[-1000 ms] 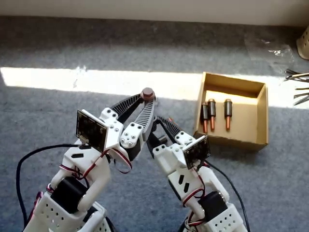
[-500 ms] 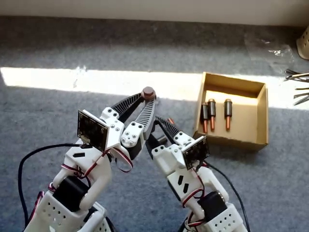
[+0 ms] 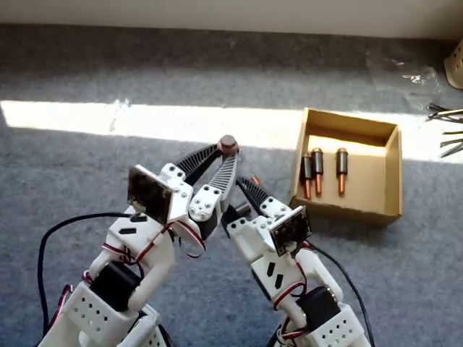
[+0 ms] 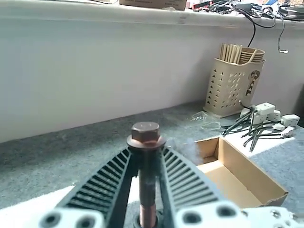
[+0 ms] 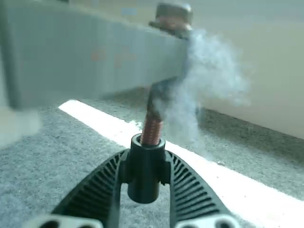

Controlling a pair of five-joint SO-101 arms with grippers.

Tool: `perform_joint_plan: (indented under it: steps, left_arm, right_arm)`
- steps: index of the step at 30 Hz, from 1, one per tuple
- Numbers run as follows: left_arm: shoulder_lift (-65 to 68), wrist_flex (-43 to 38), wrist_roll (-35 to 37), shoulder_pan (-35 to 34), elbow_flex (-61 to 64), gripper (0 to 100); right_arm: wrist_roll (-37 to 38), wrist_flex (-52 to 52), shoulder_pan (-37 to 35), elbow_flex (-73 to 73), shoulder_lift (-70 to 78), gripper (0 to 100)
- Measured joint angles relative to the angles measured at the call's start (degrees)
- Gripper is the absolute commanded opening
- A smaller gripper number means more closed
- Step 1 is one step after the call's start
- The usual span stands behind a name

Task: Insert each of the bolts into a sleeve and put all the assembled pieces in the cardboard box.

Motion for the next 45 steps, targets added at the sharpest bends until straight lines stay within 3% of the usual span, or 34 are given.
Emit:
perform_joint_plan:
  steps: [18, 25, 29, 45]
  left_arm:
    - [-1.1, -1.5, -0.3, -0.7, 5.0, 1]
    - [-11.7, -1.4, -0.3, -1.5, 10.2, 1]
    - [-15.9, -1.4, -0.3, -1.6, 12.6, 6]
    - [-17.4, -1.3, -0.3, -1.7, 18.1, 7]
  right_arm:
    - [0.0, -0.4, -0.1, 0.0, 0.1, 0.4]
    - [0.0, -0.8, -0.4, 0.0, 0.0, 0.4]
    - [0.1, -0.8, -0.4, 0.0, 0.0, 0.4]
    - [0.1, -0.8, -0.4, 0.0, 0.0, 0.4]
